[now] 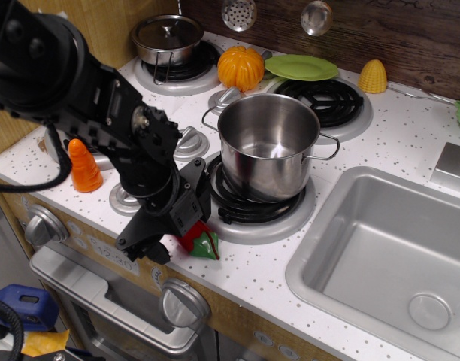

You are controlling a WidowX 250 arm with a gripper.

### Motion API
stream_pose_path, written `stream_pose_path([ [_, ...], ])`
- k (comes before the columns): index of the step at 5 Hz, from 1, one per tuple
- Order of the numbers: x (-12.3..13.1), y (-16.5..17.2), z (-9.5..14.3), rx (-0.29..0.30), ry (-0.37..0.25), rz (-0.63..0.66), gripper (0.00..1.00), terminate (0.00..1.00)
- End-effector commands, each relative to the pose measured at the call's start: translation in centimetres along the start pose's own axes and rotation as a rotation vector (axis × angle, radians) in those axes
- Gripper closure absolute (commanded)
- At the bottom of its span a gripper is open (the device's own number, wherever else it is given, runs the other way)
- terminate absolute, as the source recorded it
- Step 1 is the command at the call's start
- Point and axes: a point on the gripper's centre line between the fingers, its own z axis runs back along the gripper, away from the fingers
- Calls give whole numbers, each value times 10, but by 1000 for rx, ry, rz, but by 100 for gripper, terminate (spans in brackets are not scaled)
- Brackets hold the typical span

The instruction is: Put pepper in pot or pan

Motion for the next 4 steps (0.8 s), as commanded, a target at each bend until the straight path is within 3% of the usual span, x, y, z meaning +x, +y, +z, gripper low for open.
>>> stream_pose_path([
  [1,-4,-3,-9,44,-34,38,0,0],
  [2,-3,-1,-3,33,-22,33,100,0],
  [4,-6,21,45,-58,21,9,100,0],
])
